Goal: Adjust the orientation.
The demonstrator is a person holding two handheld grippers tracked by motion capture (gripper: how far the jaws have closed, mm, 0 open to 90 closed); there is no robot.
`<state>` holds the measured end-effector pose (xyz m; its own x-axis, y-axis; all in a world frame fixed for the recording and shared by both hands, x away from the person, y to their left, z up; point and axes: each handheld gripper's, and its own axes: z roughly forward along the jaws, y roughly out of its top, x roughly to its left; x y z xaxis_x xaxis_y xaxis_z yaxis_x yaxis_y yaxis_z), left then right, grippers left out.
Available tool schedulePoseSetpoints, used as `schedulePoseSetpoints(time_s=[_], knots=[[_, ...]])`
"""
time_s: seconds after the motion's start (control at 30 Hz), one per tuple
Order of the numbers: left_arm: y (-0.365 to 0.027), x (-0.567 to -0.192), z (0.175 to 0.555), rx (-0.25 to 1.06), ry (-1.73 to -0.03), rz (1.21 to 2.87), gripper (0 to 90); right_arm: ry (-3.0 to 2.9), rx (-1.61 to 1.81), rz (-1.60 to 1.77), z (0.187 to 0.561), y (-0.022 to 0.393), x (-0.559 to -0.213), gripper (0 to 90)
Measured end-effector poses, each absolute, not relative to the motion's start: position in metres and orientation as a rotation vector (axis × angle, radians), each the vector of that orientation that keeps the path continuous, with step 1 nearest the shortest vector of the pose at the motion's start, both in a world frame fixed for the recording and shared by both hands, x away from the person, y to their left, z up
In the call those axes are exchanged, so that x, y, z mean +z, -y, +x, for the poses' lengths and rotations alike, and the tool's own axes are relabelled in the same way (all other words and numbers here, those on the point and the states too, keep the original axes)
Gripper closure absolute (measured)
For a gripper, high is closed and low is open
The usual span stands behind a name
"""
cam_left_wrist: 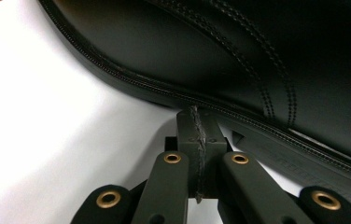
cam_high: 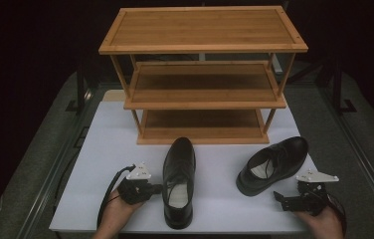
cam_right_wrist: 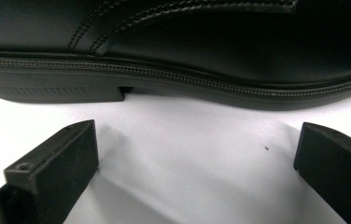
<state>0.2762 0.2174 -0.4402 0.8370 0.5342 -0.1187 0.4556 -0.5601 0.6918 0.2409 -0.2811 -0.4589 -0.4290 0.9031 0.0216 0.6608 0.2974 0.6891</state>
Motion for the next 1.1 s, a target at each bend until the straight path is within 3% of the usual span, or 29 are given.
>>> schedulePoseSetpoints(time_s=[0.23, 0.3, 0.6, 0.73, 1.1], knots=[[-0.225, -0.435, 0.277, 0.169, -0.717, 2.253, 89.6, -2.199, 0.898, 1.405, 0.241, 0.281, -0.459, 0.0], [-0.234, -0.433, 0.277, 0.175, -0.737, 2.24, 82.6, -2.198, 0.9, 1.407, 0.241, 0.281, -0.459, 0.0], [-0.278, -0.425, 0.275, 0.35, -0.818, 2.27, 21.6, -2.198, 0.899, 1.406, 0.241, 0.281, -0.459, 0.0], [-0.301, -0.432, 0.274, 0.37, -0.891, 2.304, 3.2, -2.199, 0.899, 1.402, 0.241, 0.281, -0.459, 0.0], [-0.325, -0.451, 0.271, 0.386, -0.909, 2.238, 0.0, -2.195, 0.932, 1.424, 0.241, 0.284, -0.458, 0.1]])
